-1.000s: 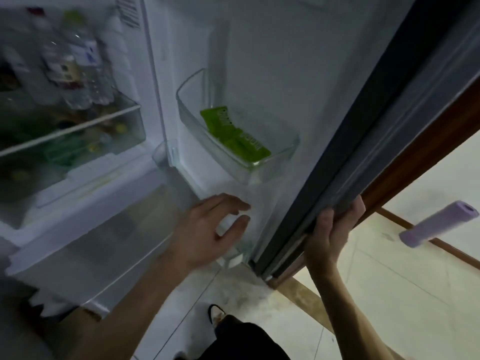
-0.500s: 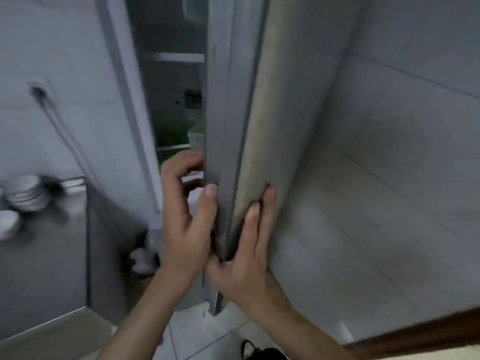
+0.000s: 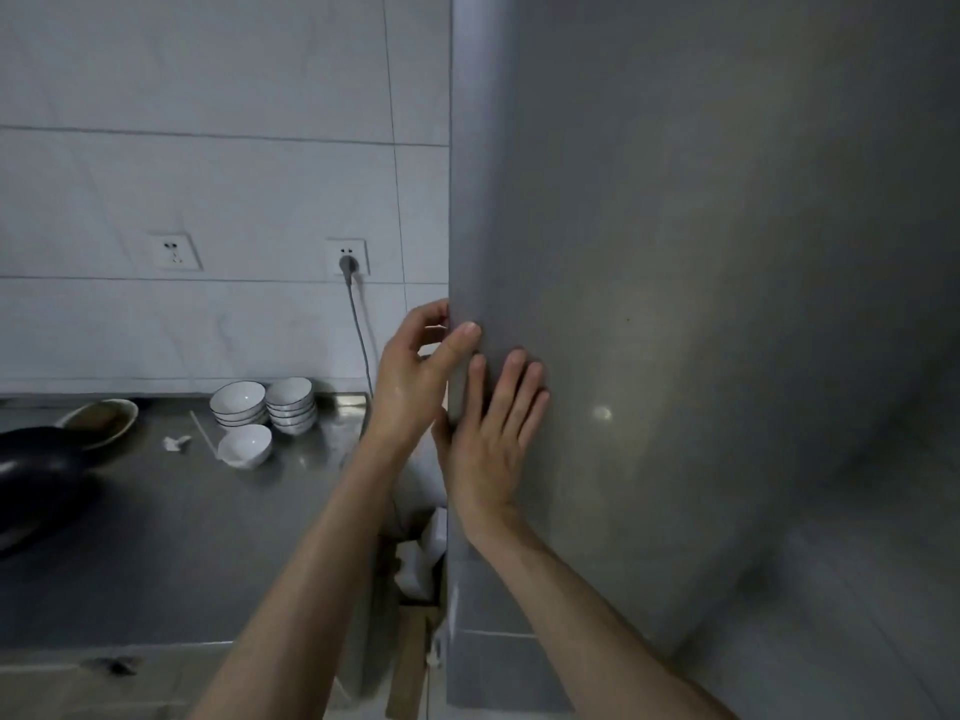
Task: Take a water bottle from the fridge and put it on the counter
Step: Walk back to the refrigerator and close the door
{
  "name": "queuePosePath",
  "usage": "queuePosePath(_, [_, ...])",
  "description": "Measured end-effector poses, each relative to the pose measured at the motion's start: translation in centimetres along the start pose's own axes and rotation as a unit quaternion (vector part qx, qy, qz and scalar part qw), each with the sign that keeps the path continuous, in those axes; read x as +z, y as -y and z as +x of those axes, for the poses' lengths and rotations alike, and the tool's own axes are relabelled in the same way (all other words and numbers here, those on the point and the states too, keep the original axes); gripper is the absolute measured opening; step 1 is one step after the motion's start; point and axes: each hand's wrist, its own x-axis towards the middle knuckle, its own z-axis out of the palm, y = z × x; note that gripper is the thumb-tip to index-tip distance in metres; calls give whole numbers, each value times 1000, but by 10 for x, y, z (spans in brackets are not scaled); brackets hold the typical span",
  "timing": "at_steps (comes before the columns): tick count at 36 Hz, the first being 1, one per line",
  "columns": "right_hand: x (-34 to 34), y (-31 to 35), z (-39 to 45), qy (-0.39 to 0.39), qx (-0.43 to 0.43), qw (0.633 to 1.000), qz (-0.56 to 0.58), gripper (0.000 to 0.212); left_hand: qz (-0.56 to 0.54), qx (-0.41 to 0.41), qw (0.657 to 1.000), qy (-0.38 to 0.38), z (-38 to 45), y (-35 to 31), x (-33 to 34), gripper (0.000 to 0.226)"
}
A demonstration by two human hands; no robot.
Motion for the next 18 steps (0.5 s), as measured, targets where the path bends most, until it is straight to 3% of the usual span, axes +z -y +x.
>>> queuePosePath(9, [48,-5,19,33,25,999,-19,100,-18,-31,999,11,36,20,2,32])
queuePosePath(18, [18,-7,21,98,3,995,-6,88,-15,-31,999,-39,24,19,17,41])
